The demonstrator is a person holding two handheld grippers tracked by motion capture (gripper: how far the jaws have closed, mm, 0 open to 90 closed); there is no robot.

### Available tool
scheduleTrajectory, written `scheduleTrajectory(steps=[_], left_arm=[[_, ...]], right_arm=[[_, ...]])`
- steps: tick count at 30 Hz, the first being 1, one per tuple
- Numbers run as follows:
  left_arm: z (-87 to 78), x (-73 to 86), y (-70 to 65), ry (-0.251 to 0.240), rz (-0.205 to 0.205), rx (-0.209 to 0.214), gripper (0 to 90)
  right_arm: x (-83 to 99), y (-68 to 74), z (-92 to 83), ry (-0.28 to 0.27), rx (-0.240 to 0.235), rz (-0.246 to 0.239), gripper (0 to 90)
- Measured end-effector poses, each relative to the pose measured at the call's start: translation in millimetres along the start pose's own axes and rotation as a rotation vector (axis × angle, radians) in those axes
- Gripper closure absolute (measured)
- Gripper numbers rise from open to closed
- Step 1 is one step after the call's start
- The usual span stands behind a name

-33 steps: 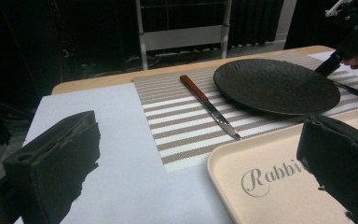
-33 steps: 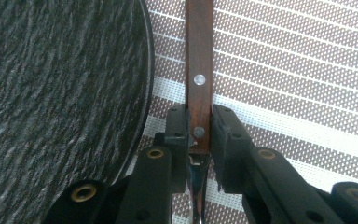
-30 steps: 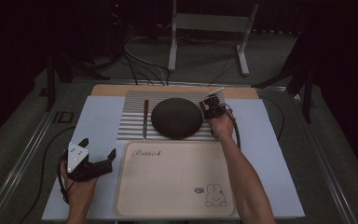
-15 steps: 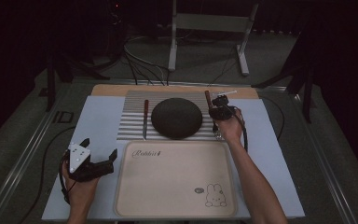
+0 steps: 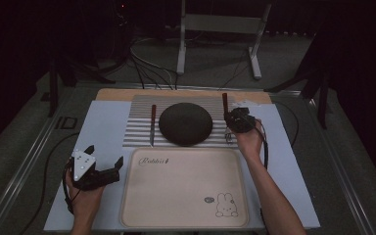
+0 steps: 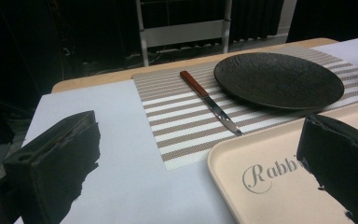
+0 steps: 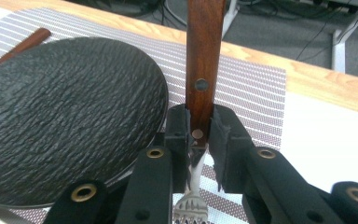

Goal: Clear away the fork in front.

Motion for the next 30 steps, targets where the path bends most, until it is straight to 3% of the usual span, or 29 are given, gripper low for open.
scheduleTrajectory(steps=[7,30], left_arm=[[0.9,0.3,-1.4,0.002,0.005,0.001,0.1],[1.4,0.6,-3.0,0.007,0.013,0.002,0.1]], right_arm=[[0.8,3.9,-11.3,-0.048,-0.006,-0.014,78.1],[-3.6,16.1,-34.3,-0.128,-0.032,-0.048,78.1]])
Point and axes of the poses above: each handheld gripper's, and its own axes: z roughly forward along the jaws, x roughly out of its underside, y roughly to its left, the point moved 2 cm from there along z, roughly forward along the jaws, and after that the axes turned 14 degrees about -x, right-handed, at the moved point
